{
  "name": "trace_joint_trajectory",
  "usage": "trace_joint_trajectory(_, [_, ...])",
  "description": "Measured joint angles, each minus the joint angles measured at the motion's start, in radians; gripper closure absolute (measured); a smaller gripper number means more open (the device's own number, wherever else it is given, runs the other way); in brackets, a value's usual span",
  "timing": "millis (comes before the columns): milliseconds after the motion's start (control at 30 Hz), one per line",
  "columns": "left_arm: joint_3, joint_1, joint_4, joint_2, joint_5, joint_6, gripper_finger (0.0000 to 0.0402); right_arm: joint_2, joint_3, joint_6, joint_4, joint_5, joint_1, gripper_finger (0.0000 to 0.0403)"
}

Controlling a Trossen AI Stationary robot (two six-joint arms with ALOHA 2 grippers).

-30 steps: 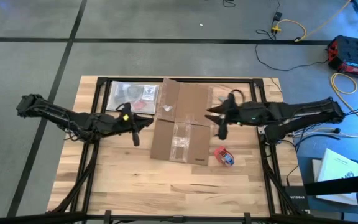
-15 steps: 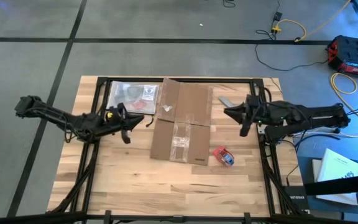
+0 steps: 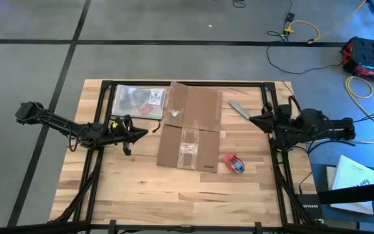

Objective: Unpack boxes
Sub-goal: Return to Home Position

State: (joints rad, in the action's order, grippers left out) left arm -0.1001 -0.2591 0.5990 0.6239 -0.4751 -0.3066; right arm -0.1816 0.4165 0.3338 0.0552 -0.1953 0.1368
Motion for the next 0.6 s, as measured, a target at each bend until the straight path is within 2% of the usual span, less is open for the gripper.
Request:
trace_joint_trajectory(233, [0.067,0.001,0.041,-0.066,0.102,-0.049,0.0402,0.179,-0.158,-0.033,-0.168,0.125,0.000,0.0403])
trace_joint_trajectory(433, [0.091,0.031,0.013,-0.082,0.292,-0.086,0.0402,0.156,-0.192,-0.048,-0.103,0.214,0.000,0.0403])
trace_joint_trajectory(600, [0.090,0.055,-0.117,-0.080,0.311,-0.057,0.0402,0.180,-0.203,-0.027,-0.046,0.223,0.000,0.0403])
